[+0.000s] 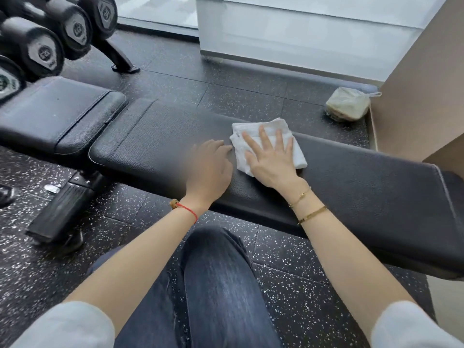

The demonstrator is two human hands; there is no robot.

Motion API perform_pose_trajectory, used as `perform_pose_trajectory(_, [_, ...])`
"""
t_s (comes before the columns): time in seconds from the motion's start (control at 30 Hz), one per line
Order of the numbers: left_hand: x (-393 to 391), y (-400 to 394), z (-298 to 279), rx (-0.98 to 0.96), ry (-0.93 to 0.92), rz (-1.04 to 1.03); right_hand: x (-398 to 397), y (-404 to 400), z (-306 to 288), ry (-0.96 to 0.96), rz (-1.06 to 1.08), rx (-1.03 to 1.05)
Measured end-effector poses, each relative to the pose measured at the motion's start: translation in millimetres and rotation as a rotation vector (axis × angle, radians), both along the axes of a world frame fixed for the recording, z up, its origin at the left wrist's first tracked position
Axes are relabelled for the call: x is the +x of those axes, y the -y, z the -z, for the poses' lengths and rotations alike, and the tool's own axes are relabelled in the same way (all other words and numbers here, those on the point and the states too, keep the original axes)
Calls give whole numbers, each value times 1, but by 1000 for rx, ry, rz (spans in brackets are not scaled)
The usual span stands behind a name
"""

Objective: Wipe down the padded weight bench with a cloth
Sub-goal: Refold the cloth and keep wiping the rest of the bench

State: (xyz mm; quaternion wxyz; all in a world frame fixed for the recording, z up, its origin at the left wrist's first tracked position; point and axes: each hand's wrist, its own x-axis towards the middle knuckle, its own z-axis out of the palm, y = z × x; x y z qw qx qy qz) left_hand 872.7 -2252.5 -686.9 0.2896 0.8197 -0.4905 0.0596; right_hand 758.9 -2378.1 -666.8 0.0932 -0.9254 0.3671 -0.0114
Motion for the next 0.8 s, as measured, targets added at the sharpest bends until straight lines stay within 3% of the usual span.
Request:
perform_pose_trajectory(0.13, [7,-5,-7,-97,-109,-103,38,-7,0,-20,-137,-26])
perform_pose_trajectory(0.4, [90,-59,-22,-34,51,-289,109,-25,1,-15,-343,-17])
perform_pose_trajectory(0.8, [178,-100,-8,42,81,-422,199,-44,-8,-61,-326,59])
